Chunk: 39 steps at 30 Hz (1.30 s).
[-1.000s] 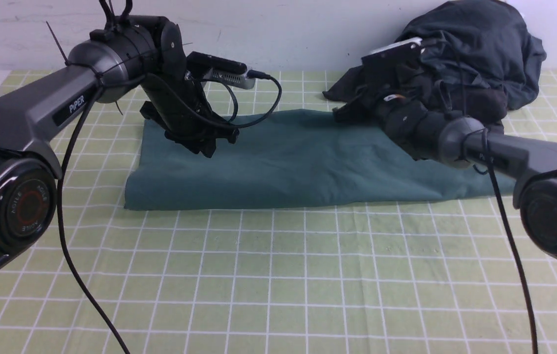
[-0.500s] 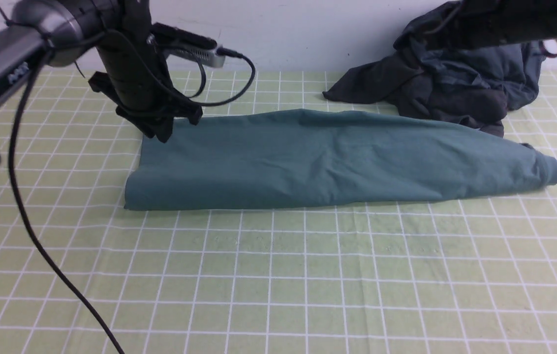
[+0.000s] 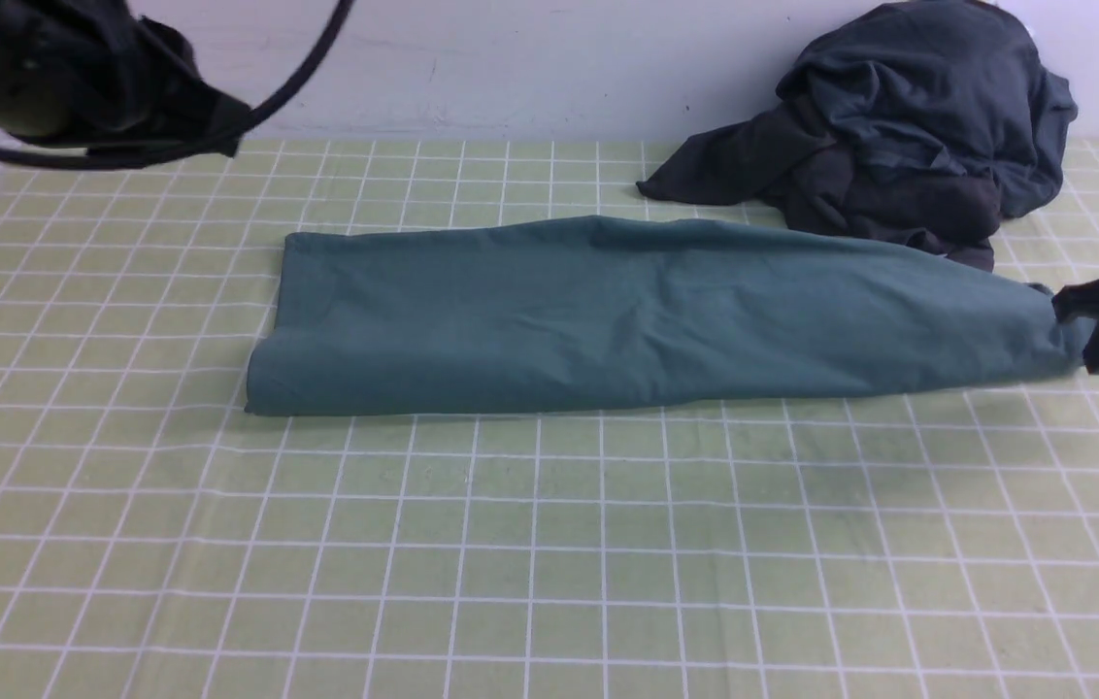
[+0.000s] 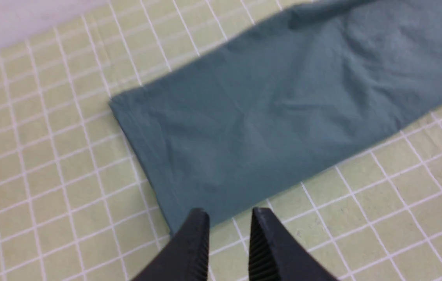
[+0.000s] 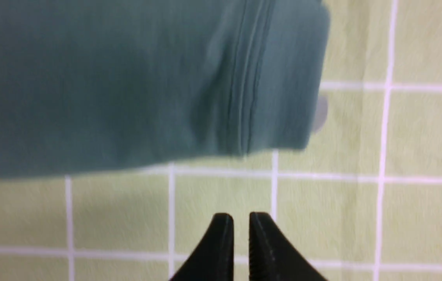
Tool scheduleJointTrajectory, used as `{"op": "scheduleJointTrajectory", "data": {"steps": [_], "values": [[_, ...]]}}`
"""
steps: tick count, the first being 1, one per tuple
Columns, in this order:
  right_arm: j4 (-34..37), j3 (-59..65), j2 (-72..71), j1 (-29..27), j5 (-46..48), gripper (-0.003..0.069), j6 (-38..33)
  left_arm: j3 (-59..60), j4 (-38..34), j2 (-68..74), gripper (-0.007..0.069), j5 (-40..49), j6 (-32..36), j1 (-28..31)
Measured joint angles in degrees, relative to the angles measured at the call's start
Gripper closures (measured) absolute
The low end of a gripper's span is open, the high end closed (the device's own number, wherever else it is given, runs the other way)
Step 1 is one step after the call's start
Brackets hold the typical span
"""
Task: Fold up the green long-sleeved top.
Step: Use the right arm to clamp the right edge of the fabric, then use the right arm to drag the right edge of the fabric to the left and folds it over the left edge
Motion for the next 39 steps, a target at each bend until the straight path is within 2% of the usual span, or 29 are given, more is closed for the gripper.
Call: {"op": "scheduleJointTrajectory", "data": {"steps": [4,6,8,11,13,16,18,19,21,25,27,28,30,31,33,36,39], "values": [[1.1,-0.7,0.0,0.1,-6.3,0.0517,-0.2,11.6,3.4,-11.6,0.0481,-2.2,-0.6,0.0],[1.1,-0.7,0.1,0.1,-8.6,0.0427,-0.2,18.0,7.2,-16.5,0.0487,-2.1,-2.6,0.0],[1.1,-0.9,0.4,0.1,-9.4,0.0351,-0.2,23.6,11.4,-19.8,0.0516,-2.0,-5.9,0.0],[1.1,-0.9,2.4,0.1,-10.6,0.0206,-0.2,32.3,19.6,-24.3,0.0597,-1.5,-15.3,0.0],[1.2,-0.9,4.2,0.1,-11.1,0.0144,0.1,36.6,25.0,-25.5,0.0619,-1.4,-20.1,0.0],[2.0,-0.9,5.5,0.1,-11.6,0.0118,0.8,40.0,30.0,-25.7,0.0627,-1.4,-24.3,0.0],[5.4,-0.9,6.8,0.1,-11.9,0.0137,1.7,42.7,35.6,-25.8,0.0628,-4.3,-31.9,0.0],[5.7,-0.9,6.9,0.1,-11.9,0.0146,1.7,42.9,36.2,-25.8,0.0628,-4.6,-32.3,0.0],[8.5,-0.9,7.0,0.1,-12.0,0.022,1.7,43.5,39.2,-25.8,0.0628,-8.1,-36.4,0.0],[8.5,-1.0,6.3,0.0,-11.5,0.0433,1.0,43.7,41.7,-25.8,0.0628,-10.2,-39.6,0.0],[5.7,-1.0,4.9,-0.2,-10.2,0.0571,-0.1,43.7,42.0,-25.8,0.0628,-9.9,-40.3,0.0],[3.8,-1.0,4.2,-0.4,-9.7,0.0603,-0.3,43.7,42.0,-25.8,0.0628,-9.5,-40.3,0.0],[1.4,-1.0,2.9,-0.7,-8.7,0.0632,-0.5,43.7,42.0,-25.8,0.0628,-9.0,-40.3,0.0],[-4.1,-0.9,0.8,-1.5,-7.7,0.0645,-0.5,43.7,42.0,-25.8,0.0628,-8.2,-40.4,0.0],[-10.2,-0.9,-2.1,-3.1,-7.6,0.0648,-0.5,43.7,42.0,-25.8,0.0628,-8.0,-40.4,0.0],[-15.1,-0.9,-6.3,-5.5,-8.9,0.0648,0.2,43.7,41.6,-25.8,0.0628,-8.5,-40.4,0.0],[-16.1,-0.9,-10.6,-6.1,-10.8,0.0648,1.1,43.7,40.5,-25.8,0.0628,-10.6,-40.5,0.0]]}}
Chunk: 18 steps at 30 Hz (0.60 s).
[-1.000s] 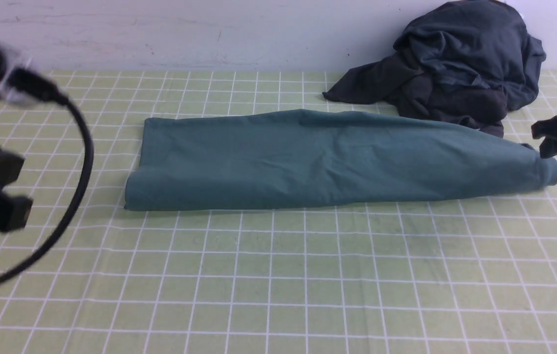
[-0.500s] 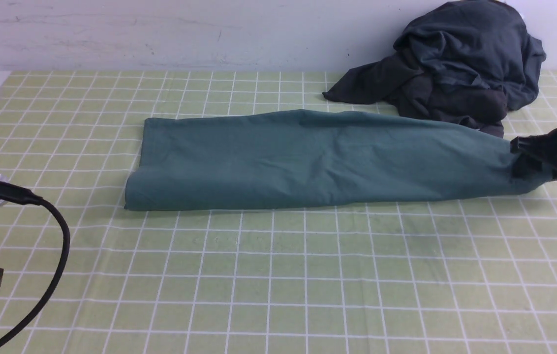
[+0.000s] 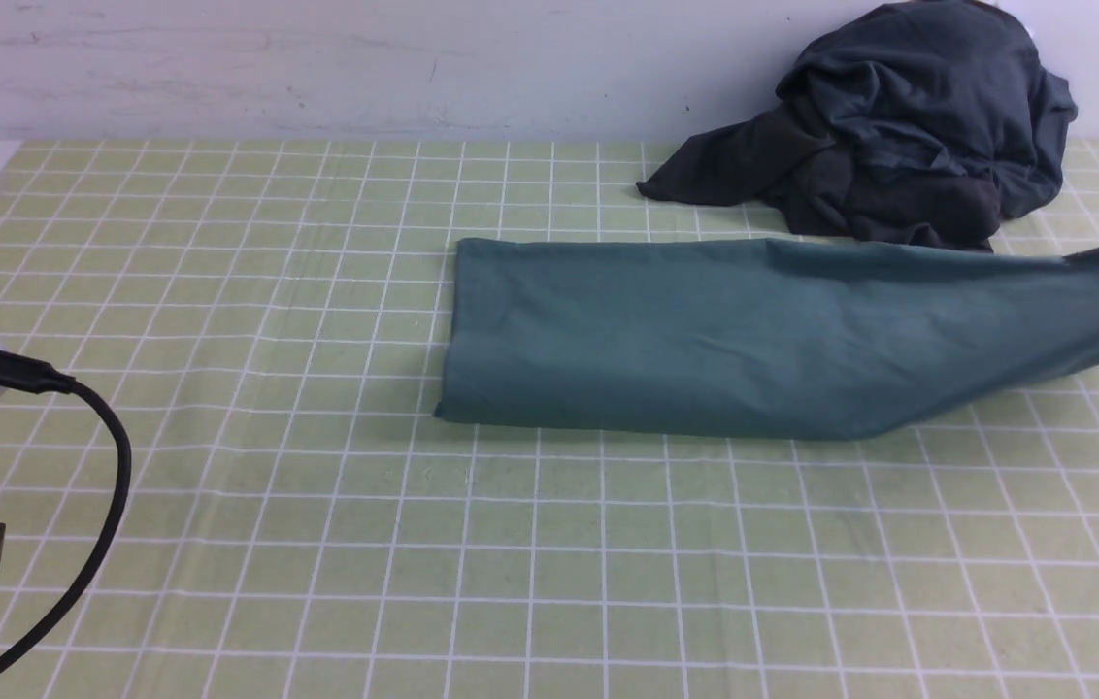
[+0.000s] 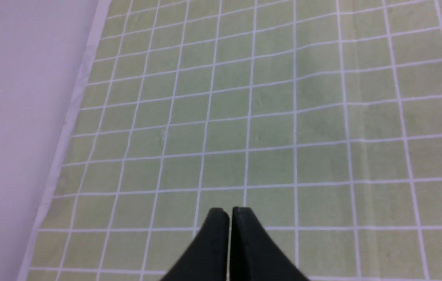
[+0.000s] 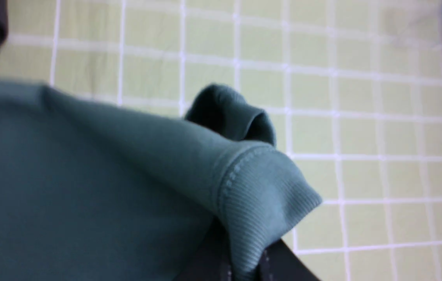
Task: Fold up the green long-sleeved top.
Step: Use the right arm to drag the right edge of the fabric to the left and folds it over the left edge
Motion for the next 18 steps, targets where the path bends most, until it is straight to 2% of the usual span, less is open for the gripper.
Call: {"op": "scheduleJointTrajectory", "data": {"steps": [3,8,9,10,14,15,18], "values": [[1.3,0.0,-3.4,1.7,-0.4,0.0648,2.2,0.0,-1.7,0.0,0.0628,-1.1,0.0,0.0],[6.5,-0.1,-7.0,8.4,-0.8,0.0648,4.9,0.0,-3.0,0.0,0.0628,-2.4,0.0,0.0],[8.7,-0.1,-7.3,11.7,-1.2,0.0648,5.1,0.0,-3.2,0.0,0.0628,-2.8,0.0,0.0],[9.3,-0.1,-7.3,12.7,-1.4,0.0648,5.1,0.0,-3.2,0.0,0.0628,-2.8,0.0,0.0],[16.8,-0.3,-5.3,26.1,-5.7,0.0648,5.1,0.0,-4.3,0.0,0.0628,-3.5,0.0,0.0],[17.0,-0.4,-5.0,26.6,-6.1,0.0648,5.1,0.0,-4.4,0.0,0.0628,-3.5,-0.1,0.0],[20.0,-4.1,-0.2,34.5,-7.2,0.0648,5.2,0.0,-6.1,0.0,0.0628,-3.5,0.0,0.0]]}}
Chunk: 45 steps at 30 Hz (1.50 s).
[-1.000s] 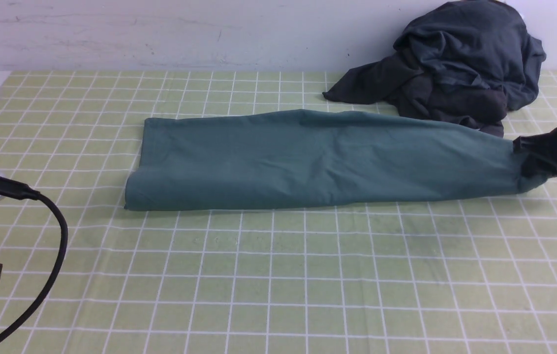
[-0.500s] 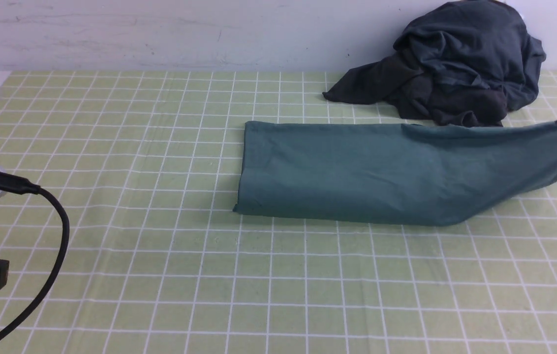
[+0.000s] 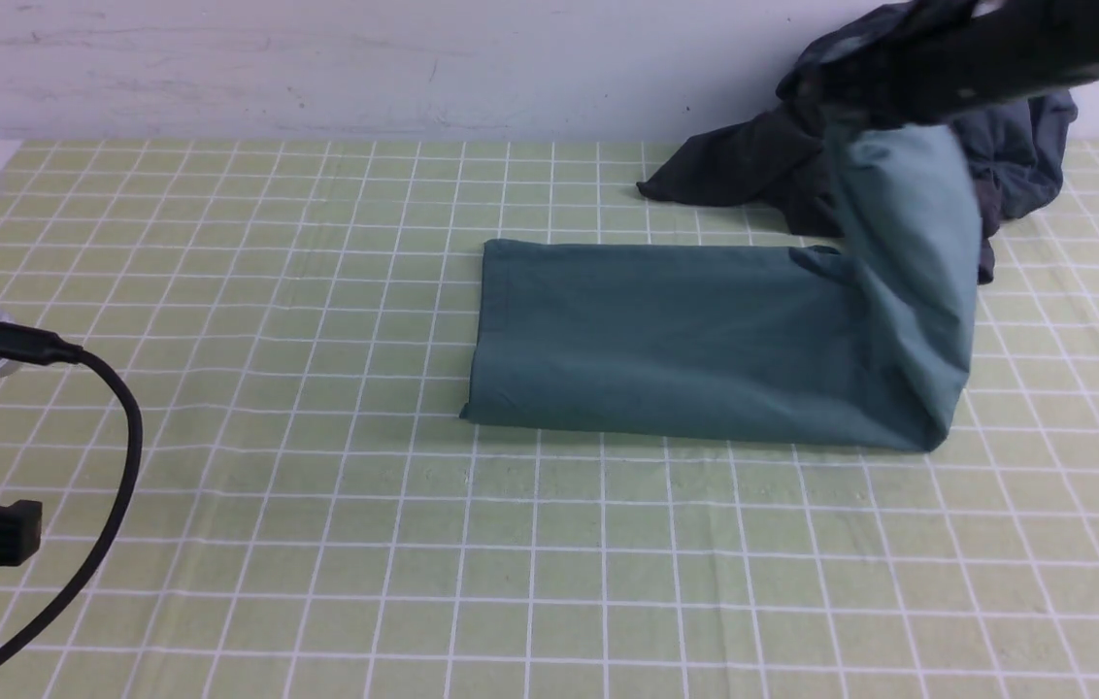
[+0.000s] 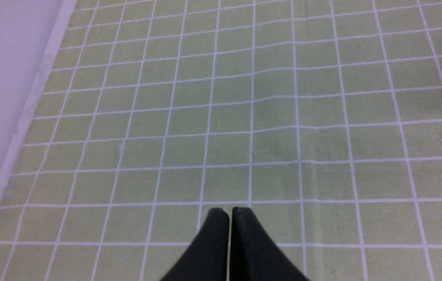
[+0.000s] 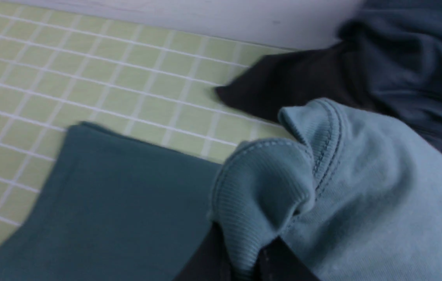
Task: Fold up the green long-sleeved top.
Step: Use the right arm to drag the right edge of the fabric to the left and folds it over the left edge
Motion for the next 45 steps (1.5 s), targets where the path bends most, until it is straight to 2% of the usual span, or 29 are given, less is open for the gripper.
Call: {"op": "scheduleJointTrajectory", "data": {"steps": [6,12,18,21,23,26,33,35,39,43,45], "values": [[2.5,-12.5,12.5,8.5,5.7,0.0648,0.9,0.0,-3.0,0.0,0.0628,0.0,0.0,0.0],[2.0,-22.3,21.5,13.0,11.3,0.0608,2.9,0.0,-4.1,0.0,0.0628,0.3,0.0,0.0],[1.1,-26.4,25.1,14.5,14.6,0.0412,3.4,0.0,-4.6,0.0,0.0628,0.5,0.0,0.0],[0.8,-26.8,25.1,14.5,14.6,0.0355,3.7,0.0,-5.2,0.0,0.0628,1.0,0.0,0.0],[0.5,-26.8,25.1,14.5,14.6,0.0342,3.7,0.0,-5.7,0.0,0.0628,1.2,0.0,0.0],[0.5,-26.8,25.6,14.5,14.6,0.0356,3.7,0.0,-5.7,0.0,0.0628,1.2,0.0,0.0],[5.5,-26.8,31.1,15.2,14.5,0.0521,3.7,0.0,-5.8,0.0,0.0628,1.1,0.1,0.0],[5.9,-26.8,31.7,15.7,14.1,0.0543,3.6,0.0,-5.8,0.0,0.0628,1.0,0.3,0.0],[5.8,-26.7,30.8,17.5,13.9,0.0566,2.2,-0.1,-5.2,-2.0,0.0628,0.9,5.3,-0.3],[4.4,-26.7,26.5,17.9,18.3,0.0567,-1.5,-0.3,-5.3,-9.1,0.0628,0.3,10.5,-2.5],[1.1,-26.7,20.5,17.8,23.9,0.0568,-5.2,1.5,-5.1,-17.4,0.0628,-3.6,14.5,-4.6]]}}
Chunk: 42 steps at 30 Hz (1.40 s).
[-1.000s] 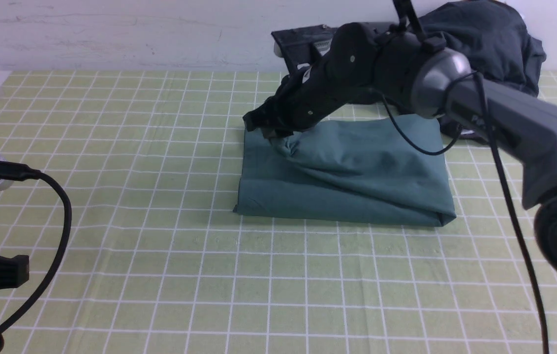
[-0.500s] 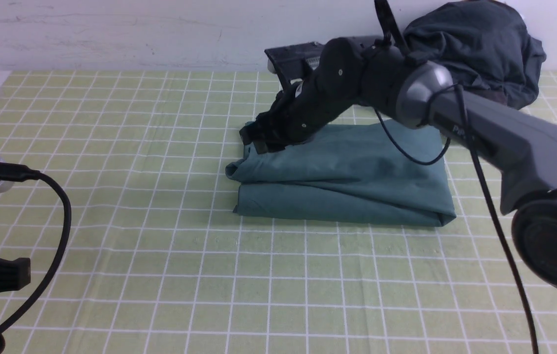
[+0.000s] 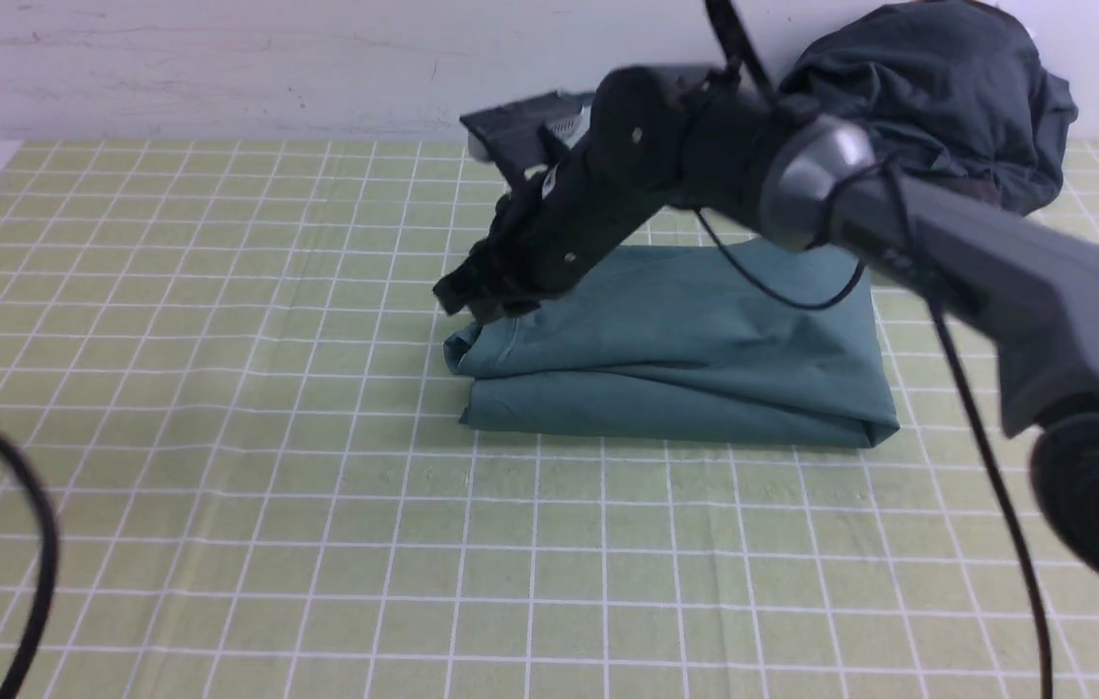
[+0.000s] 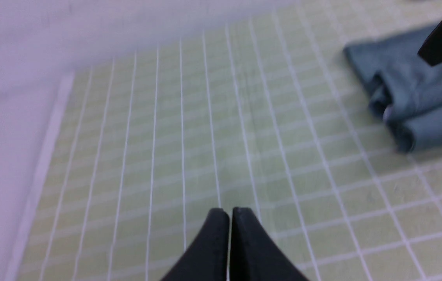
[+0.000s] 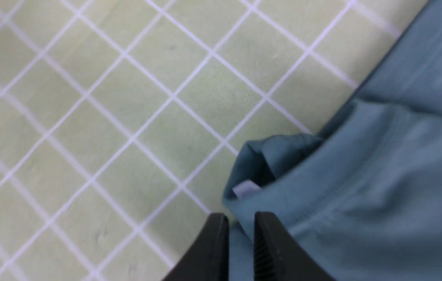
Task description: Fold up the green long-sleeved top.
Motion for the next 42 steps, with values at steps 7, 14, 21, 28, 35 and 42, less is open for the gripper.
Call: {"op": "scheduleJointTrajectory", "data": {"steps": [7,14,21,28,35,42], "values": [[-11.2,-0.1,-16.6,-0.4,10.5,0.058,-1.2,16.4,2.9,-15.8,0.0627,-14.7,2.5,-2.7],[-23.0,6.9,-30.0,-2.1,12.2,0.0652,4.1,25.2,11.4,-22.2,0.0627,-29.4,2.6,-2.8],[-24.4,35.6,-51.3,-2.2,12.2,0.067,11.6,25.2,11.3,-22.6,0.0627,-30.9,2.6,-2.8],[-18.6,66.5,-75.9,-2.2,-2.5,0.067,20.4,25.2,10.8,-23.0,0.0627,-29.5,0.7,-2.8],[-10.9,87.3,-94.3,-2.2,-11.0,0.067,22.3,25.2,10.8,-23.0,0.0627,-29.2,0.3,-2.9],[-8.0,96.9,-104.4,-2.2,-8.2,0.067,22.5,25.2,10.8,-23.0,0.0627,-28.9,0.2,-3.0]]}}
